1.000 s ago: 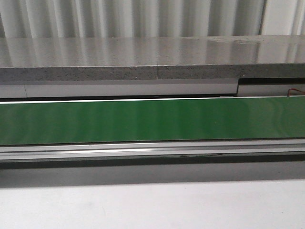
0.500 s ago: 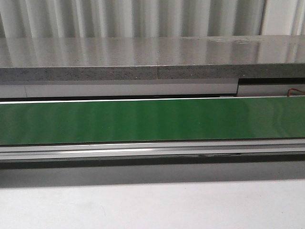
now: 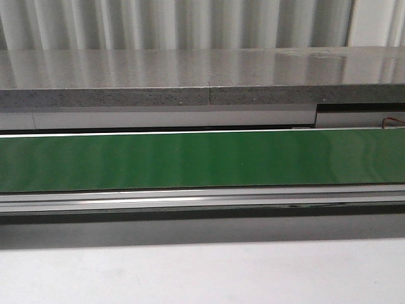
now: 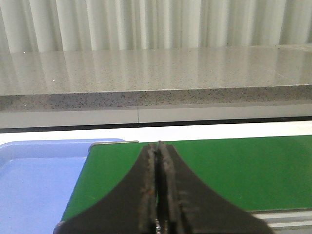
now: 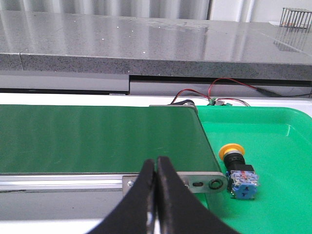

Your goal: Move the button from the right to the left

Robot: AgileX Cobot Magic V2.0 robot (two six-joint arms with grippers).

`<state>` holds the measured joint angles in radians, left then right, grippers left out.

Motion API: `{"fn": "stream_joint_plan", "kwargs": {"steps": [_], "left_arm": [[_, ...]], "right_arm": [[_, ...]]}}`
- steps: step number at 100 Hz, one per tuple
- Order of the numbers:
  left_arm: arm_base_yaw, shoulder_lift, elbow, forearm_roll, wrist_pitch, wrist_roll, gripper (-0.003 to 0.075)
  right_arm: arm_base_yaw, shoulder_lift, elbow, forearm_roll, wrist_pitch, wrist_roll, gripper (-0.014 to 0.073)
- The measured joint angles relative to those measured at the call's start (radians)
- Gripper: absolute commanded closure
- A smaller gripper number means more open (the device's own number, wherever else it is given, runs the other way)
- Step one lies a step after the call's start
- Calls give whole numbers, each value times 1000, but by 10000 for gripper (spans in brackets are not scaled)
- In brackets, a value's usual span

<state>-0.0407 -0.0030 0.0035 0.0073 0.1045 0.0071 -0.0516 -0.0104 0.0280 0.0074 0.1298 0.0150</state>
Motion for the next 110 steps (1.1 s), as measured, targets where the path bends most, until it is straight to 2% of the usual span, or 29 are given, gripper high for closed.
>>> {"fn": "stream_joint_plan", "kwargs": {"steps": [12, 34, 71, 110], "left_arm": [[0, 0, 0, 0, 0, 0, 741], [0, 0, 0, 0, 0, 0, 741], [0, 0, 0, 0, 0, 0, 741], [0, 0, 0, 0, 0, 0, 741]], "right_arm": [[0, 0, -40, 0, 62, 0, 661], [0, 29, -225, 0, 294, 0, 661], [0, 347, -547, 0, 637, 0, 661], [0, 708, -709, 36, 716, 0, 659]]}}
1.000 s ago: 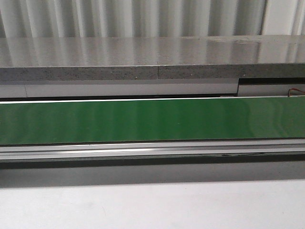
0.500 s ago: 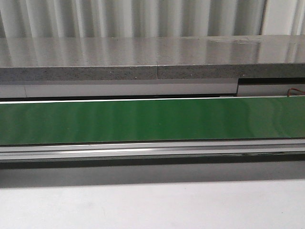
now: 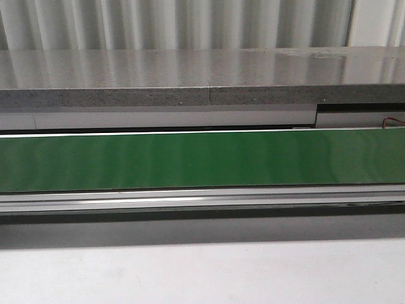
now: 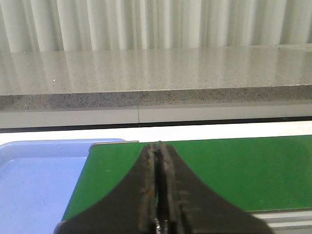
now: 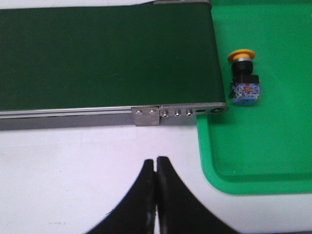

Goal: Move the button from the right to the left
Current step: 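Lower the right gripper over the yellow push button and close on it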

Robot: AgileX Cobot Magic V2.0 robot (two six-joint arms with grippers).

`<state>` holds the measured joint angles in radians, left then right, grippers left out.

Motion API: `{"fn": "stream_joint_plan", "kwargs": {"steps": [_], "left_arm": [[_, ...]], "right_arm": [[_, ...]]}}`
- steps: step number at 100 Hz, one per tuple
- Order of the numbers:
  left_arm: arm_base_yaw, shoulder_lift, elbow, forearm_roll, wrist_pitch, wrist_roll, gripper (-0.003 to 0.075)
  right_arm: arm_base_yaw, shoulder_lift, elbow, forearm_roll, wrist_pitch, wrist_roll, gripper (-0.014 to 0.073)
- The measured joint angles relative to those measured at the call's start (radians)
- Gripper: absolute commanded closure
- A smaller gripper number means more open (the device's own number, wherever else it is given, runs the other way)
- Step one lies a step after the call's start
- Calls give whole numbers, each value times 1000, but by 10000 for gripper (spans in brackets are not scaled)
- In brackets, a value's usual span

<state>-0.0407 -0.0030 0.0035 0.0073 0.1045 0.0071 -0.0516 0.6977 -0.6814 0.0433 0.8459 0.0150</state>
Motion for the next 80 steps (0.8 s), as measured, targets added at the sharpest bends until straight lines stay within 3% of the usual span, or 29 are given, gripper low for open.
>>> {"fn": "stream_joint_plan", "kwargs": {"steps": [11, 18, 25, 39, 46, 80], "left_arm": [[0, 0, 0, 0, 0, 0, 741], [0, 0, 0, 0, 0, 0, 741], [0, 0, 0, 0, 0, 0, 741], [0, 0, 0, 0, 0, 0, 741], [0, 0, 0, 0, 0, 0, 741], [0, 0, 0, 0, 0, 0, 741]], "right_arm": [[0, 82, -16, 0, 0, 0, 645], [0, 133, -29, 1, 8, 0, 587], [0, 185, -43, 1, 14, 0, 478], [0, 276, -77, 2, 32, 0, 156], [0, 310, -95, 2, 45, 0, 56], [-12, 425, -201, -10, 70, 0, 55]]}}
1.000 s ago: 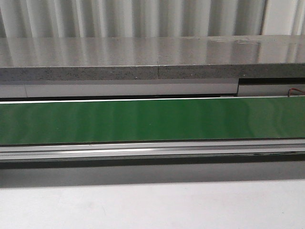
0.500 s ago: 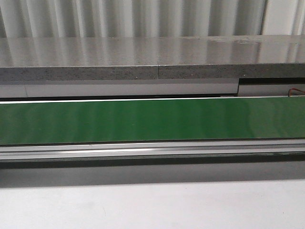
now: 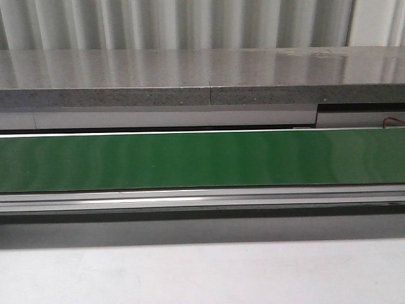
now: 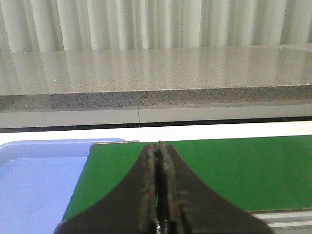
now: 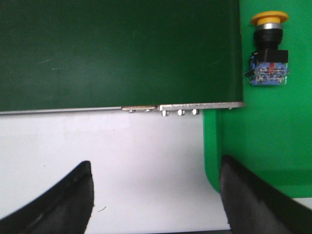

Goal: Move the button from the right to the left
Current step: 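Lower the right gripper over the yellow push button and close on it, then lift the button with the right gripper and carry it over the belt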

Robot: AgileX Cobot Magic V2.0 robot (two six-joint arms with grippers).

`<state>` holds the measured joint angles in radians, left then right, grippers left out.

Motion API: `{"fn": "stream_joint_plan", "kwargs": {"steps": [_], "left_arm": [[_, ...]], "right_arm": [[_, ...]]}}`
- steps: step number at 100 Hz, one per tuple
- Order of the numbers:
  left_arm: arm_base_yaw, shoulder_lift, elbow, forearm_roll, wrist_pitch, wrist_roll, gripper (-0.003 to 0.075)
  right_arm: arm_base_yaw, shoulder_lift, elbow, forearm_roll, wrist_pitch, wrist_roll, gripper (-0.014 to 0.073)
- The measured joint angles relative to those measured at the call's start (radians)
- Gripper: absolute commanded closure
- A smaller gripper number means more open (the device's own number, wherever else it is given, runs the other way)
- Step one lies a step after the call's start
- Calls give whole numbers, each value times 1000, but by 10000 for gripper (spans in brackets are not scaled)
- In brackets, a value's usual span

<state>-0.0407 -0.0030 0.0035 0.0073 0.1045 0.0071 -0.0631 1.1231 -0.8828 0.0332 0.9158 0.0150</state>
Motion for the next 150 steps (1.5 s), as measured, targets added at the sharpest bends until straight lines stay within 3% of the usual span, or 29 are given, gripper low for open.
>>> {"fn": "stream_joint_plan", "kwargs": {"steps": [60, 90, 150], "left_arm": [[0, 0, 0, 0, 0, 0, 741], [0, 0, 0, 0, 0, 0, 741], [0, 0, 0, 0, 0, 0, 741]], "right_arm": [[-336, 408, -254, -11, 25, 0, 55], [-347, 588, -353, -14, 25, -2, 55], [-347, 749, -363, -50, 2, -15, 55]]}}
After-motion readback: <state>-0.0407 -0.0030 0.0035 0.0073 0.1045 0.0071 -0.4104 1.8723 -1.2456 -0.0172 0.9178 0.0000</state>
